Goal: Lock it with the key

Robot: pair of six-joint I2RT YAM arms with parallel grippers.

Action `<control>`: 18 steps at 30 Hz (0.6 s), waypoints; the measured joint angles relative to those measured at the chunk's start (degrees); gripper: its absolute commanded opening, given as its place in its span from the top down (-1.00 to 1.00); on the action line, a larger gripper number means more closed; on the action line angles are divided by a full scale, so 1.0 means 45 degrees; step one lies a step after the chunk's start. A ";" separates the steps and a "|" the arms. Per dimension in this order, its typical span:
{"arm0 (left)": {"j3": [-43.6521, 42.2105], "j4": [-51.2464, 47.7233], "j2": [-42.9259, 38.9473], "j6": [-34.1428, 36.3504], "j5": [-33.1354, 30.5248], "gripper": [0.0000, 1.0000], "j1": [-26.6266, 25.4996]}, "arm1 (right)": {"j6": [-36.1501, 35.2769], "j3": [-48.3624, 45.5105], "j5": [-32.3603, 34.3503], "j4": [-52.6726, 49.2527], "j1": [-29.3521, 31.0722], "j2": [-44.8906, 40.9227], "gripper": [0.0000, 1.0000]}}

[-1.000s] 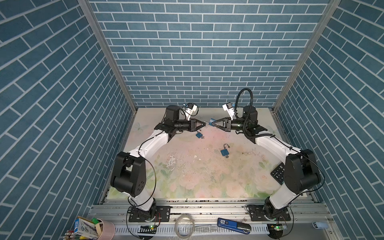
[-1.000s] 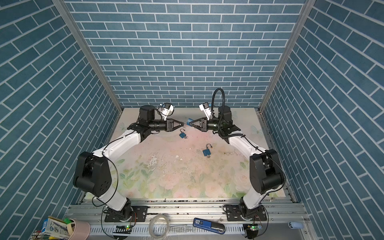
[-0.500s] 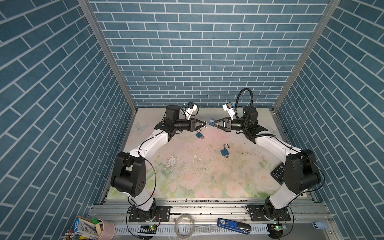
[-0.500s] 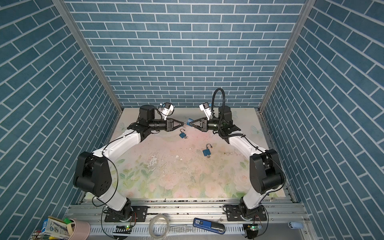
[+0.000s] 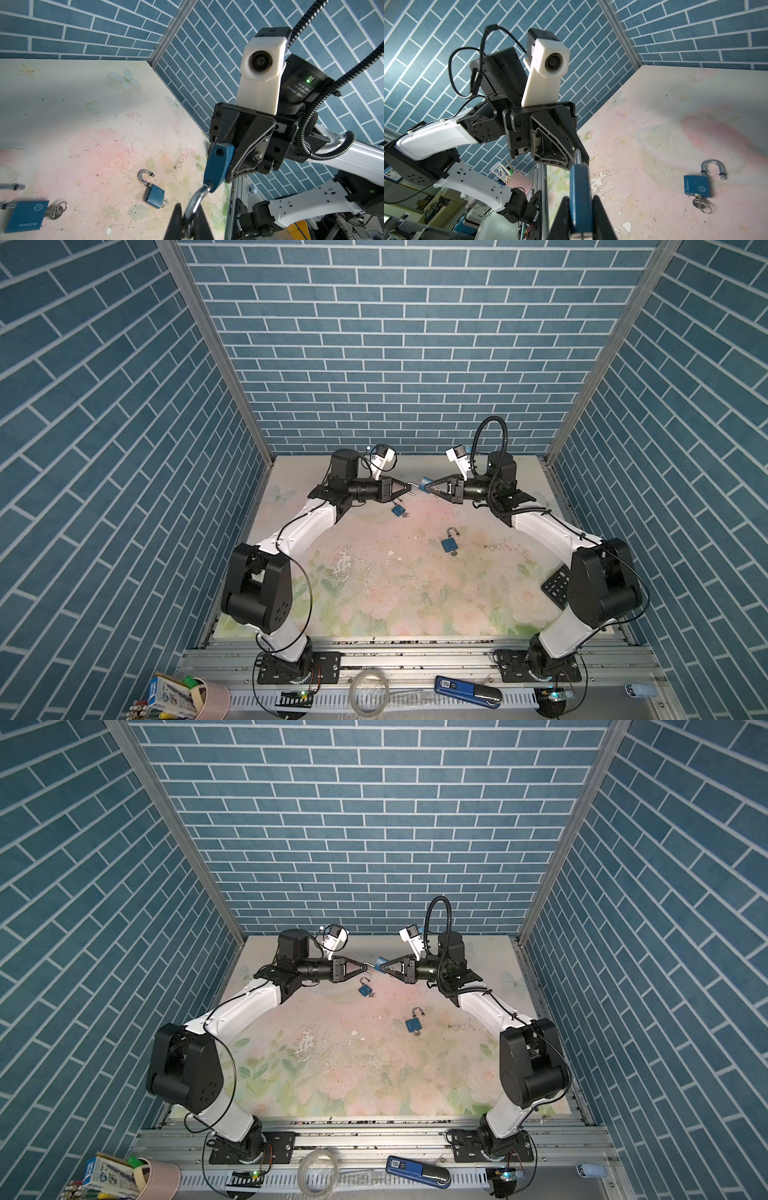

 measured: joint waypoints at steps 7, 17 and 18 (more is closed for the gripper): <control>0.0000 0.0015 -0.0005 0.0034 0.0000 1.00 -0.0010 | 0.0034 0.0000 0.0097 -0.0053 -0.0039 0.0000 0.42; -0.0005 -0.0257 -0.0005 0.0170 -0.0680 1.00 0.0000 | 0.0117 0.0000 0.0049 0.0180 -0.0248 -0.0019 0.25; -0.0005 -0.0253 -0.0005 0.0165 -0.0724 1.00 0.0005 | 0.0117 0.0000 0.0049 0.0209 -0.0262 -0.0019 0.25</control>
